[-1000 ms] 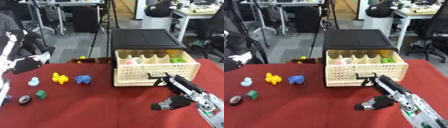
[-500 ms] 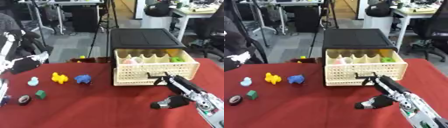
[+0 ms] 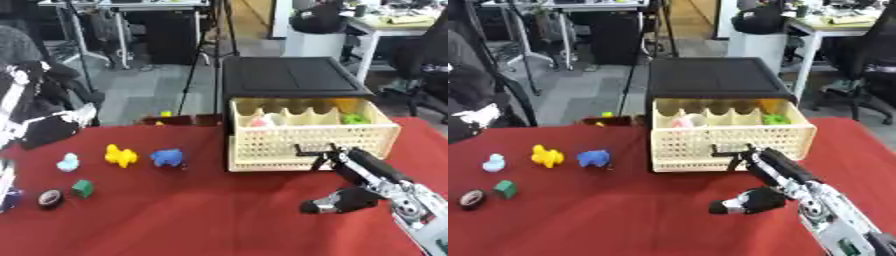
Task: Pick up objects from table and place into drawer.
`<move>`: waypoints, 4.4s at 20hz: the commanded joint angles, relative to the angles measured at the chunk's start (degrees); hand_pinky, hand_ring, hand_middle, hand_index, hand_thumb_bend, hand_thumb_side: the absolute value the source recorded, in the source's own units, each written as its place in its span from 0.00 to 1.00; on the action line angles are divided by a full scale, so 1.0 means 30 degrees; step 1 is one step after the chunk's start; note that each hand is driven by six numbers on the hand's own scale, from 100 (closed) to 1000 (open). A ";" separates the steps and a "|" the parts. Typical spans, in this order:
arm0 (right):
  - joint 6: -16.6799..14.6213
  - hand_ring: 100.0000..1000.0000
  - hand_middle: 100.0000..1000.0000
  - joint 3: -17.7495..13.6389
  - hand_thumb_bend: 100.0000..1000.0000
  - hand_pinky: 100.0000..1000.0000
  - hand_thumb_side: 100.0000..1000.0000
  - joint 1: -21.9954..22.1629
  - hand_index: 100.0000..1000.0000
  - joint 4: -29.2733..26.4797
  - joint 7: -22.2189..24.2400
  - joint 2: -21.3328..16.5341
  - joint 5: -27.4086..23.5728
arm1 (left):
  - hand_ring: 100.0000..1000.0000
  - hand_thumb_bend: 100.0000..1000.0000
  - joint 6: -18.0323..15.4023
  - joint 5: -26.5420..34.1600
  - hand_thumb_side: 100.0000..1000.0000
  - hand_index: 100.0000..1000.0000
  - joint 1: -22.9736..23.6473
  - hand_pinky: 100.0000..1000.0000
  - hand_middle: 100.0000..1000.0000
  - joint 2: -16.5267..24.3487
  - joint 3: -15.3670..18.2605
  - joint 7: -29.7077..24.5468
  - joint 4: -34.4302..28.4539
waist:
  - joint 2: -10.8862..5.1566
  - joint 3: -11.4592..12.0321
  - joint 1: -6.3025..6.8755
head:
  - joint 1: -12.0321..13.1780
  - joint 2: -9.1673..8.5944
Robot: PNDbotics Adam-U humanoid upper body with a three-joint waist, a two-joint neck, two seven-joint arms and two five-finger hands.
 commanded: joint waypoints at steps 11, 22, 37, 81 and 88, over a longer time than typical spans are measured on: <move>0.0112 0.00 0.00 -0.0396 1.00 0.00 0.69 -0.0986 0.64 0.0565 -0.0224 -0.0608 0.0238 | 0.44 0.36 -0.0016 0.0122 0.24 0.64 -0.0372 0.47 0.46 0.0128 0.0305 0.0086 -0.0303 | 0.0017 0.0304 0.0106 | -0.0111 -0.0234; 0.0197 0.00 0.00 -0.0634 1.00 0.00 0.70 -0.1417 0.65 0.1141 -0.0441 -0.0852 0.0448 | 0.44 0.36 -0.0067 0.0243 0.24 0.64 -0.0375 0.47 0.46 0.0154 0.0394 0.0133 -0.0442 | 0.0191 0.0705 0.0241 | -0.0204 -0.0500; 0.0327 0.00 0.00 -0.1096 1.00 0.00 0.71 -0.2090 0.65 0.1688 -0.0819 -0.1368 0.0687 | 0.44 0.34 -0.0128 0.0327 0.24 0.64 -0.0345 0.47 0.46 0.0179 0.0524 0.0182 -0.0659 | 0.0669 0.1390 0.0352 | -0.0280 -0.0878; 0.0443 0.00 0.00 -0.2195 1.00 0.00 0.69 -0.2498 0.65 0.2473 -0.1734 -0.2260 0.0287 | 0.41 0.31 -0.0226 0.0527 0.24 0.64 -0.0207 0.48 0.45 0.0170 0.0641 0.0030 -0.1250 | 0.1662 0.2330 0.0475 | -0.0271 -0.1473; 0.0098 0.00 0.01 -0.2064 1.00 0.00 0.69 -0.1483 0.63 0.1054 -0.1746 -0.1900 -0.0597 | 0.41 0.30 -0.0216 0.0543 0.25 0.64 0.0255 0.48 0.45 0.0409 0.0660 -0.0059 -0.1041 | 0.1221 0.1600 0.0169 | -0.0229 -0.1117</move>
